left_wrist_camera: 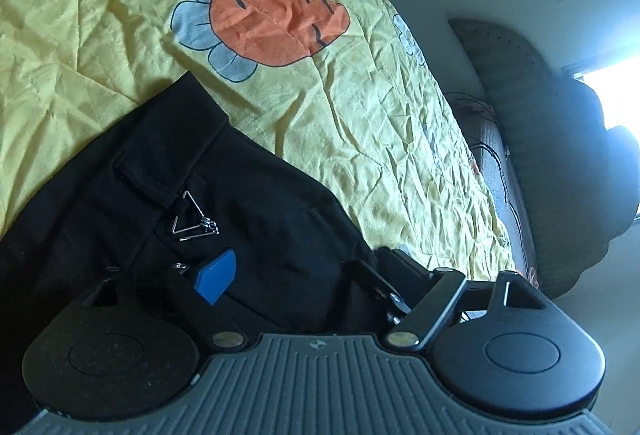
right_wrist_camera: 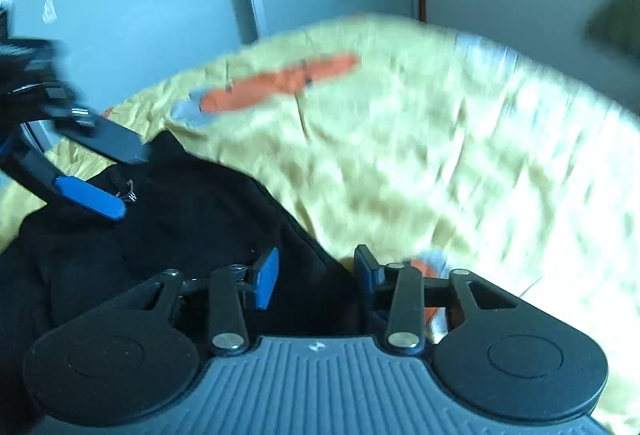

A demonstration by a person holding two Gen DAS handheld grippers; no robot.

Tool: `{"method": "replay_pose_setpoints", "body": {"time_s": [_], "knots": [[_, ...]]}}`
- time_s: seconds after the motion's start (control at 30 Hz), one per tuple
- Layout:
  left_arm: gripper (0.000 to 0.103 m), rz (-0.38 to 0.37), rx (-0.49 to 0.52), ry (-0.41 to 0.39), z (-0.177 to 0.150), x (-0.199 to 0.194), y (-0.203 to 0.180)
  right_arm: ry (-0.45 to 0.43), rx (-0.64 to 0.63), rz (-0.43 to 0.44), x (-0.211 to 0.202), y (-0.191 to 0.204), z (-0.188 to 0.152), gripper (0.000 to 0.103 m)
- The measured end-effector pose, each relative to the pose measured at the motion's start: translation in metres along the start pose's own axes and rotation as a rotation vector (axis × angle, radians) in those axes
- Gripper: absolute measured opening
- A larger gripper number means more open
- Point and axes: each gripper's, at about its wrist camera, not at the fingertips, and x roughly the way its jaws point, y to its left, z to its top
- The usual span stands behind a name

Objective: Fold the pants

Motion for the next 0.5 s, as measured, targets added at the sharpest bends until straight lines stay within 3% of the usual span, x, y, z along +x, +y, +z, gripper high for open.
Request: {"method": "replay_pose_setpoints", "body": {"time_s": [0.07, 0.1, 0.13, 0.37, 0.47, 0.5], "knots": [[0.089, 0.002, 0.007, -0.006, 0.000, 0.000, -0.001, 0.002, -0.024, 0.020, 0.000, -0.001, 0.000, 0.035], [0.089, 0.004, 0.011, -0.009, 0.000, 0.000, -0.002, 0.002, -0.071, 0.006, -0.002, 0.007, -0.008, 0.015], [0.089, 0.003, 0.013, -0.011, 0.001, 0.000, -0.002, -0.007, -0.119, -0.019, -0.006, 0.017, -0.012, 0.009], [0.090, -0.021, -0.006, 0.018, 0.009, 0.007, 0.001, -0.129, -0.649, -0.299, -0.038, 0.146, -0.068, 0.006], [0.088, -0.039, -0.007, 0.048, 0.012, 0.013, 0.000, -0.164, -0.774, -0.349, -0.048, 0.180, -0.091, 0.006], [0.083, -0.044, -0.011, 0.053, 0.013, 0.015, 0.001, -0.175, -0.812, -0.371, -0.049, 0.188, -0.098, 0.006]]}}
